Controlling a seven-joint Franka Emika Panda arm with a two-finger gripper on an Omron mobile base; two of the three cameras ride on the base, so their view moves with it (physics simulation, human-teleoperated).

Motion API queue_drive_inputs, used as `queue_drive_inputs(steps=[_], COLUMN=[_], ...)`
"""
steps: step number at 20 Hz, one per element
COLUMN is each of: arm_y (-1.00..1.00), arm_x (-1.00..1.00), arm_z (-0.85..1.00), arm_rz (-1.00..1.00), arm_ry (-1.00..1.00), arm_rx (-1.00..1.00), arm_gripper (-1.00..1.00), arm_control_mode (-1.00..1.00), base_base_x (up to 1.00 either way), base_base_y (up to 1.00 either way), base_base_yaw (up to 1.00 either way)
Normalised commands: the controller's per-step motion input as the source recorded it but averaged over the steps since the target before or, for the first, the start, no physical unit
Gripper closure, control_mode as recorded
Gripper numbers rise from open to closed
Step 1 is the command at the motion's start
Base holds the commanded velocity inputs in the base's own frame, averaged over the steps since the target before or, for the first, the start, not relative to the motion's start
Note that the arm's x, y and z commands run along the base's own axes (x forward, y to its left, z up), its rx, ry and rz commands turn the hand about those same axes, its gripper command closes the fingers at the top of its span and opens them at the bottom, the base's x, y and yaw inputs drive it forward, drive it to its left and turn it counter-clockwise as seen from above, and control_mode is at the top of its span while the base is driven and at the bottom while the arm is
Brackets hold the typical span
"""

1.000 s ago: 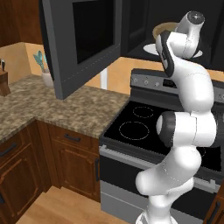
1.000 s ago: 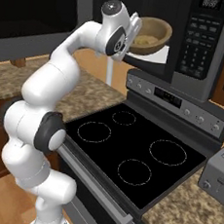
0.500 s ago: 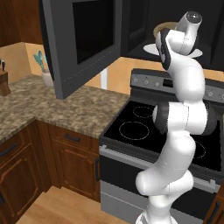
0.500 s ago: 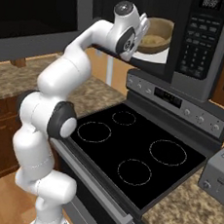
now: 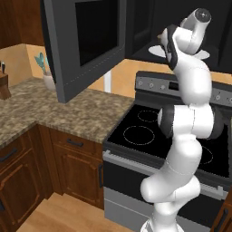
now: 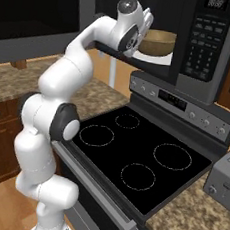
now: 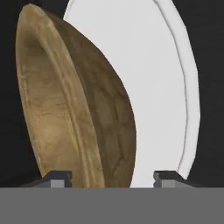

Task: Pick the potato from the sink and place it in the bowl. Then pick the bowl and place it in the microwave. Then close the microwave door and press the start button.

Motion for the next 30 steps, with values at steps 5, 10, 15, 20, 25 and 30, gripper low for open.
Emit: queue_drive_inputs(steps=[5,10,15,20,25,30], arm_y=[0.46,0.32,0.08,0.04,0.26,0.21], arm_x=[-0.18,-0.72,-0.97,-0.99,-0.96,-1.0], arm_z=[-0.14,0.0,0.14,0.1,0.0,0.0], arm_rz=[0.03,0.01,0.0,0.0,0.0,0.0], arm_ry=[-0.36,-0.17,0.01,0.03,0.02,0.0], arm_rx=[-0.02,0.0,0.0,0.0,0.0,0.0], arm_gripper=[-1.0,-1.0,-1.0,-1.0,-1.0,-1.0], arm_control_mode=[-1.0,-1.0,-1.0,-1.0,-1.0,-1.0], base_base_x=[0.0,0.0,0.0,0.0,0.0,0.0], base_base_y=[0.0,0.0,0.0,0.0,0.0,0.0], base_base_yaw=[0.0,0.0,0.0,0.0,0.0,0.0])
